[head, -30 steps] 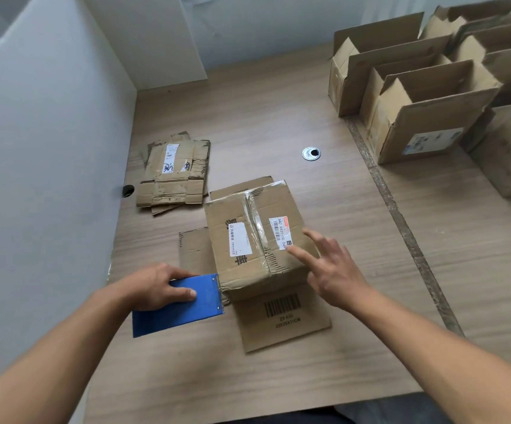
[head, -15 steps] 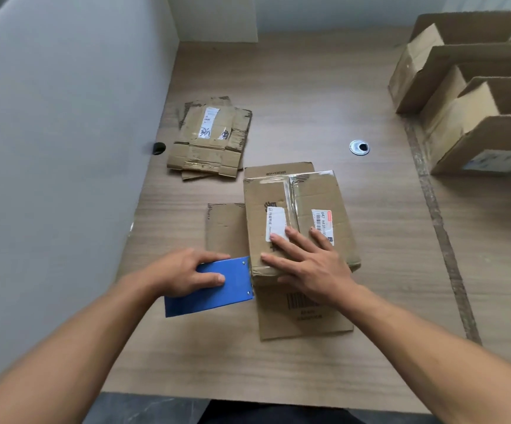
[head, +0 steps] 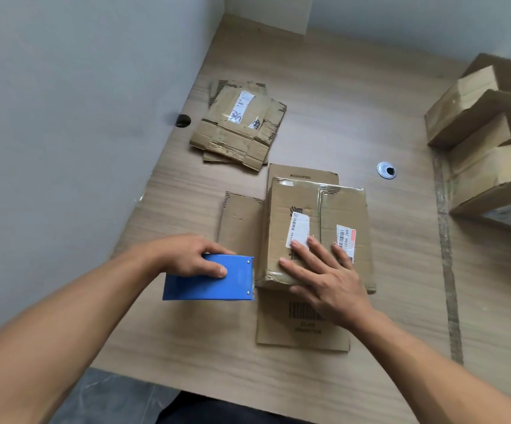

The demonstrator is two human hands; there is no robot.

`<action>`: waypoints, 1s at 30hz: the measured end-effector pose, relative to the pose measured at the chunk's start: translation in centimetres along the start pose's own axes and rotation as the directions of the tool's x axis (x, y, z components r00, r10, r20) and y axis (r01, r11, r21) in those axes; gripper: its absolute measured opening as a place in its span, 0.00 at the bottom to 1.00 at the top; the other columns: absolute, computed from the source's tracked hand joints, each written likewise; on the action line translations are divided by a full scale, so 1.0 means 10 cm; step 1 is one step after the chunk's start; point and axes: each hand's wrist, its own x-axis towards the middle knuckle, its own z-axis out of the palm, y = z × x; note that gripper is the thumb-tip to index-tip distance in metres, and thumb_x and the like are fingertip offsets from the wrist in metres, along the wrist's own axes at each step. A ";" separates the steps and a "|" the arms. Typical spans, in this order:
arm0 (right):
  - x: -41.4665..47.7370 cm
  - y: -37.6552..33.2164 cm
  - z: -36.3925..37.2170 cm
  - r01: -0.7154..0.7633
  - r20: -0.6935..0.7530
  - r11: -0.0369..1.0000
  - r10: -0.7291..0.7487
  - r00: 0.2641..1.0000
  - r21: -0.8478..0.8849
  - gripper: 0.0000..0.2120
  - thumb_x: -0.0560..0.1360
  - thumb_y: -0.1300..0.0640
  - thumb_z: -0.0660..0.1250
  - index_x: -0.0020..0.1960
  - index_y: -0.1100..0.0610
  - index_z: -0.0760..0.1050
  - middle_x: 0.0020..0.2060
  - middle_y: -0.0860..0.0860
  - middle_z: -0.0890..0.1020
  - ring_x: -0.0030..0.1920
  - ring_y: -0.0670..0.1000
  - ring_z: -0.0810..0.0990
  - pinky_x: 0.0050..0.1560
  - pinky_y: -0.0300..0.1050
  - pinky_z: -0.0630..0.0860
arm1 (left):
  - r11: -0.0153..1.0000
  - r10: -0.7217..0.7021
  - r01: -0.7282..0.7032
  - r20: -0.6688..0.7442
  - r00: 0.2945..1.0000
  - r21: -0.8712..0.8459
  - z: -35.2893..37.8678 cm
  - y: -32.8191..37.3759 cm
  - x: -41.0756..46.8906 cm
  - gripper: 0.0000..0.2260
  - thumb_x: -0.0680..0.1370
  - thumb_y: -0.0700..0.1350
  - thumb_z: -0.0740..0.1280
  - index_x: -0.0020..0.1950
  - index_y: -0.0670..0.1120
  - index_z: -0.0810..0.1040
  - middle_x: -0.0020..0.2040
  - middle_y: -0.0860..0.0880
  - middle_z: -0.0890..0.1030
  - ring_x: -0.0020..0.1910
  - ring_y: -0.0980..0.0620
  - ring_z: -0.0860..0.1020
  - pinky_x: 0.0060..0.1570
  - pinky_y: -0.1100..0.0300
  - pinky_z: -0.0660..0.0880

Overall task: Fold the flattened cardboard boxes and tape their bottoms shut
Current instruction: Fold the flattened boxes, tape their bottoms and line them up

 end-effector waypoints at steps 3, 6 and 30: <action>0.00 0.02 0.02 0.005 -0.018 1.000 -0.006 1.000 -0.010 0.25 0.79 0.34 0.52 0.76 0.34 0.60 0.77 0.42 0.63 0.77 0.51 0.62 0.73 0.58 0.58 | 1.000 0.007 -0.007 0.018 1.000 -0.007 -0.06 -0.05 0.00 0.20 0.70 0.63 0.65 0.62 0.74 0.74 0.55 0.67 0.81 0.54 0.65 0.78 0.57 0.62 0.72; 0.00 0.02 0.03 0.010 -0.044 1.000 -0.011 0.999 -0.017 0.25 0.79 0.34 0.53 0.75 0.34 0.62 0.77 0.42 0.64 0.77 0.51 0.63 0.73 0.57 0.58 | 0.999 0.021 -0.020 0.029 0.999 -0.033 -0.14 -0.12 -0.10 0.18 0.72 0.62 0.67 0.62 0.72 0.75 0.54 0.67 0.81 0.54 0.66 0.78 0.58 0.62 0.72; 0.01 -0.04 -0.04 -0.034 0.043 0.999 0.033 0.999 0.024 0.26 0.78 0.33 0.54 0.75 0.32 0.59 0.77 0.42 0.63 0.78 0.50 0.60 0.74 0.59 0.54 | 0.941 -0.154 0.170 -0.080 0.985 0.293 0.19 0.44 0.36 0.18 0.76 0.61 0.65 0.61 0.55 0.80 0.57 0.51 0.83 0.54 0.48 0.79 0.53 0.55 0.76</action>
